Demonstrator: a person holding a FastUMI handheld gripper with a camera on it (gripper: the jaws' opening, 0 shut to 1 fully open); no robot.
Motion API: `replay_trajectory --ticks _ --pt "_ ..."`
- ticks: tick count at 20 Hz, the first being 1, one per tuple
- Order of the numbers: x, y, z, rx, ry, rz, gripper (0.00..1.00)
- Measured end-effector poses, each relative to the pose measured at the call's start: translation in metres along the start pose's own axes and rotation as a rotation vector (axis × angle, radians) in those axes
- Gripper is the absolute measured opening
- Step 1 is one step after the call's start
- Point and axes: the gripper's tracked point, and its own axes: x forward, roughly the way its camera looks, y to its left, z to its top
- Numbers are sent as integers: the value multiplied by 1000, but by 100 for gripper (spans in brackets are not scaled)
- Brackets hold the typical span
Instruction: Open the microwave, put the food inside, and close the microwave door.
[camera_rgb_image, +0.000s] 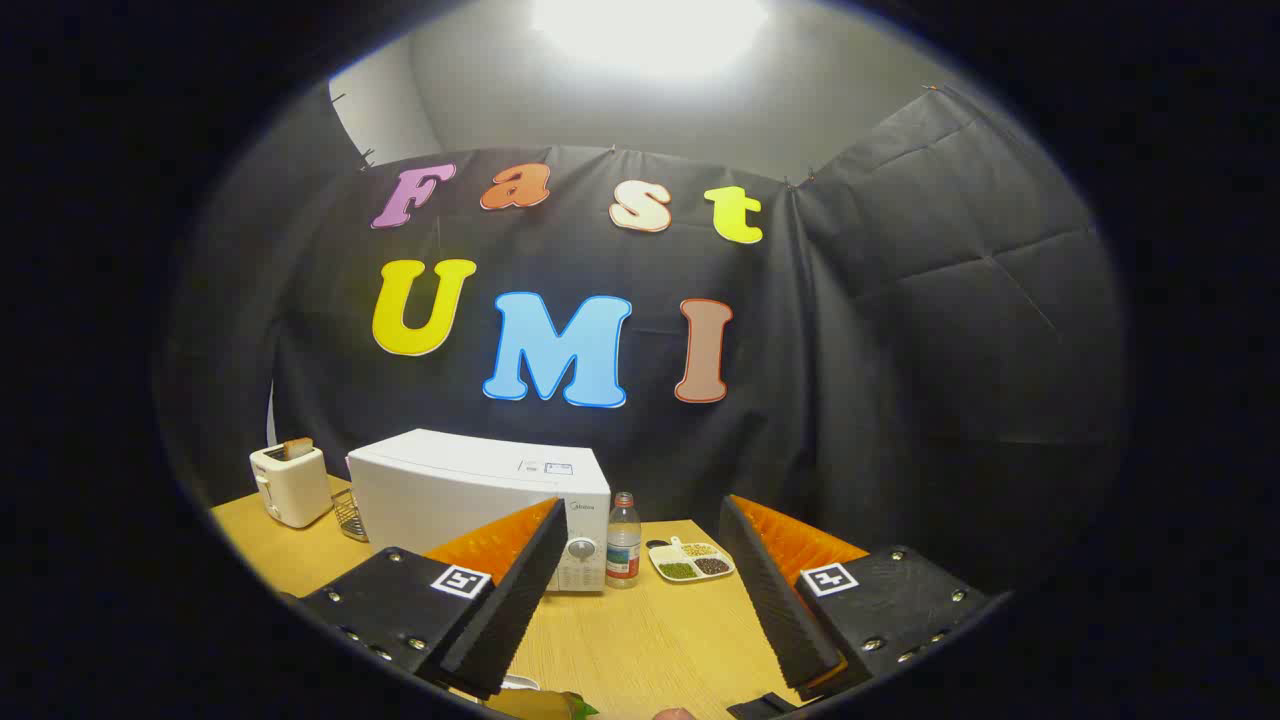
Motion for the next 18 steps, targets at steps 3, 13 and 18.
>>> replay_trajectory --ticks 3,13,18 --pt "0 0 -5 -11 7 5 97" --pt "4 1 -9 3 18 14 97" --pt "2 0 -14 2 28 15 97"
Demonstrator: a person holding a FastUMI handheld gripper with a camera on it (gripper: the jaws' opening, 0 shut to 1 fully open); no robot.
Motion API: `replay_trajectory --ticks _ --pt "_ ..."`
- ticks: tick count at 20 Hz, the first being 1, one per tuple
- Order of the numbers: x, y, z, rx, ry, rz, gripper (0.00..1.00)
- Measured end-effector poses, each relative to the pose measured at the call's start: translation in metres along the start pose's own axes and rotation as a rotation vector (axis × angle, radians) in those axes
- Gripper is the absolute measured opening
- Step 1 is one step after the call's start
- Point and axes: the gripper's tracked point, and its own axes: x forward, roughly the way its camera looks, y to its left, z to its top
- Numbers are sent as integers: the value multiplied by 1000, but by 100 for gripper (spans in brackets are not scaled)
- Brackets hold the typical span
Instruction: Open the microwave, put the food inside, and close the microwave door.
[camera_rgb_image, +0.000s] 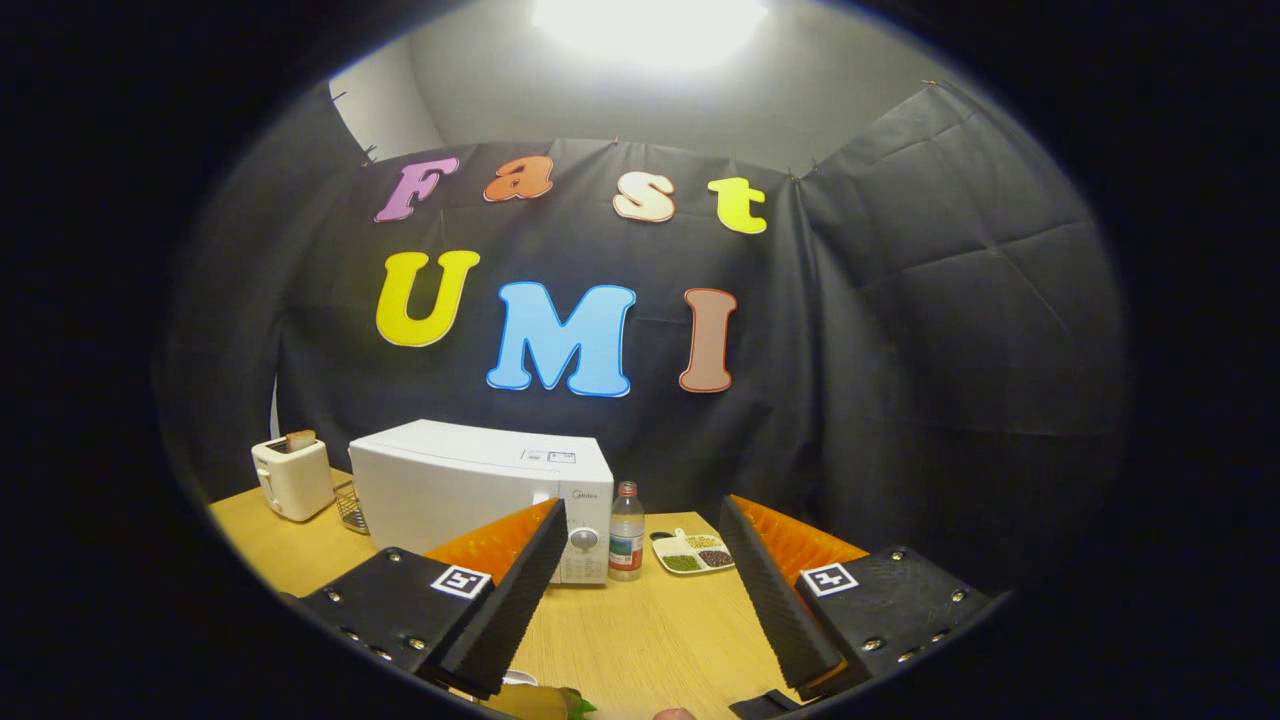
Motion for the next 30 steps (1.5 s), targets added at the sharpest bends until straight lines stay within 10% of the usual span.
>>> replay_trajectory --ticks 14,30 --pt "25 13 -8 24 23 66 97" --pt "153 74 -73 119 163 295 97"
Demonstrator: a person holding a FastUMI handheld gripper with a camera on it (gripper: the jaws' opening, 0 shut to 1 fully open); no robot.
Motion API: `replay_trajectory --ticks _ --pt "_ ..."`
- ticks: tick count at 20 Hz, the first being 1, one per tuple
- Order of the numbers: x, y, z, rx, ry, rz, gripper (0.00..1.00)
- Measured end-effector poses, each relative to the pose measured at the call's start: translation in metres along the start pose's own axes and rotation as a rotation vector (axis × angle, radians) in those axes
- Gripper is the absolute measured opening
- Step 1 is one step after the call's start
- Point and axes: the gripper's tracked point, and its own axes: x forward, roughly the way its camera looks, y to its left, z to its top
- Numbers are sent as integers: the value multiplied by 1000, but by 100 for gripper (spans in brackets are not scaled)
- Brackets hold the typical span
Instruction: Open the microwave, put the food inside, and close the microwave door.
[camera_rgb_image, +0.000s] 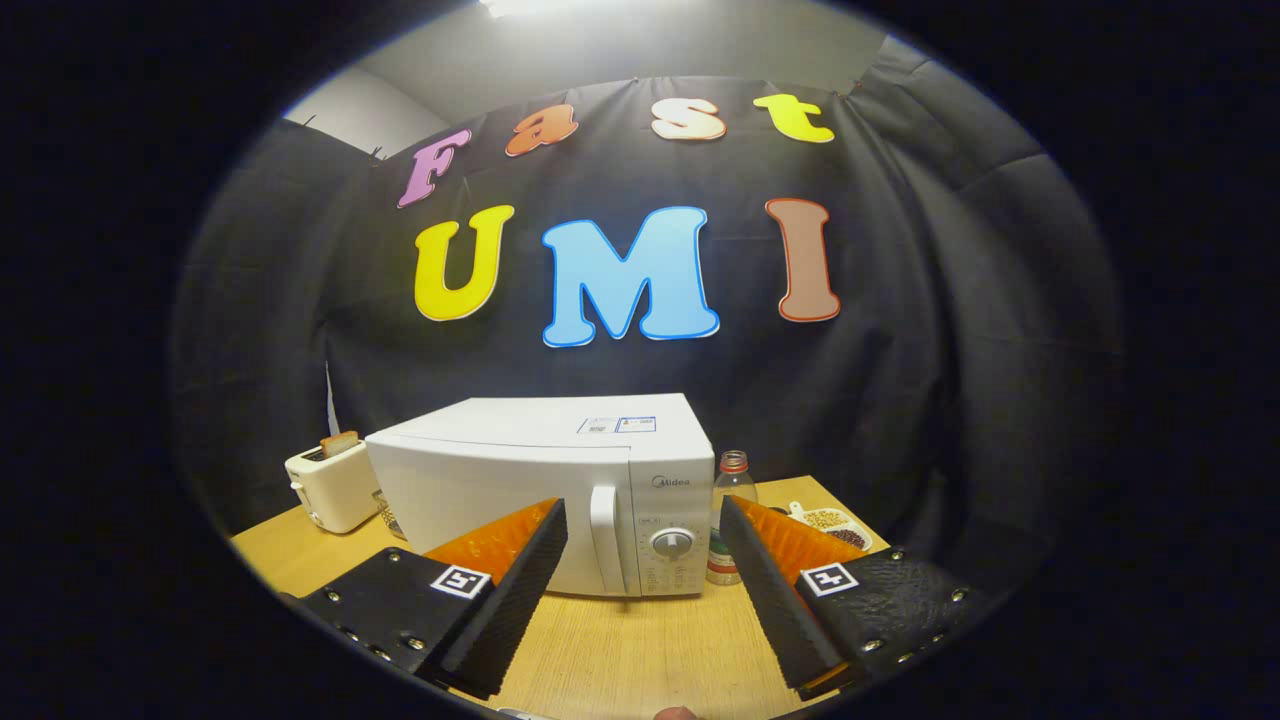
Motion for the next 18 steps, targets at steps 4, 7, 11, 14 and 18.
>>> replay_trajectory --ticks 4,7,11,14,18 --pt "35 0 -23 -40 58 31 97" --pt "58 5 -35 -42 80 53 97" --pt "85 19 -50 -61 119 95 97" --pt "100 30 -58 -90 140 120 89" --pt "111 35 -63 -111 157 117 75"
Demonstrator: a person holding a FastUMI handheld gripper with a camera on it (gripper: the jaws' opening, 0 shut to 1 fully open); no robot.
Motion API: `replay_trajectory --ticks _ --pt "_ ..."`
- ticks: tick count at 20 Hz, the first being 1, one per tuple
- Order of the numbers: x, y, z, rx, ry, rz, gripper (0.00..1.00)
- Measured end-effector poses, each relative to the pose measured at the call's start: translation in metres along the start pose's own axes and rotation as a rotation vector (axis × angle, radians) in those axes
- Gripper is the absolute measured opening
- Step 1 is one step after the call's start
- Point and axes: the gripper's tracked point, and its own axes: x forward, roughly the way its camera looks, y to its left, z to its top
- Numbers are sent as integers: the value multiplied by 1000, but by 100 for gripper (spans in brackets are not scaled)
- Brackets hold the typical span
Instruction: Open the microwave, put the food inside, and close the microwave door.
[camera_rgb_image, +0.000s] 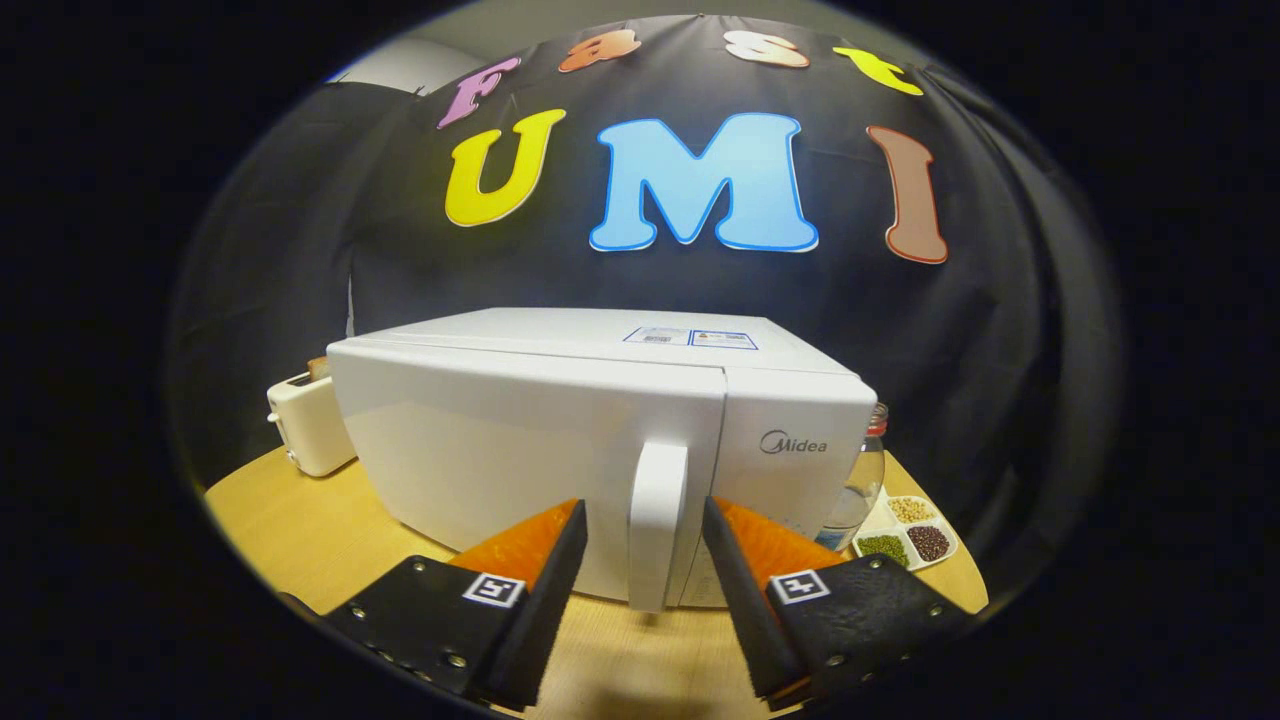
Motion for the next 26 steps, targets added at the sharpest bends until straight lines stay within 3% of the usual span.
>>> replay_trajectory --ticks 2,6,7,10,13,18,20,26 --pt "3 0 -1 11 10 -5 46" --pt "-1 -2 0 8 27 -30 47" --pt "12 -6 -1 13 29 -39 29" --pt "6 -2 -2 55 57 -32 29" --pt "6 -2 -2 27 60 -32 7" --pt "-5 2 -8 13 100 -11 7" --pt "-22 9 -12 -48 97 3 7" --pt "-70 37 -25 -4 188 70 7"
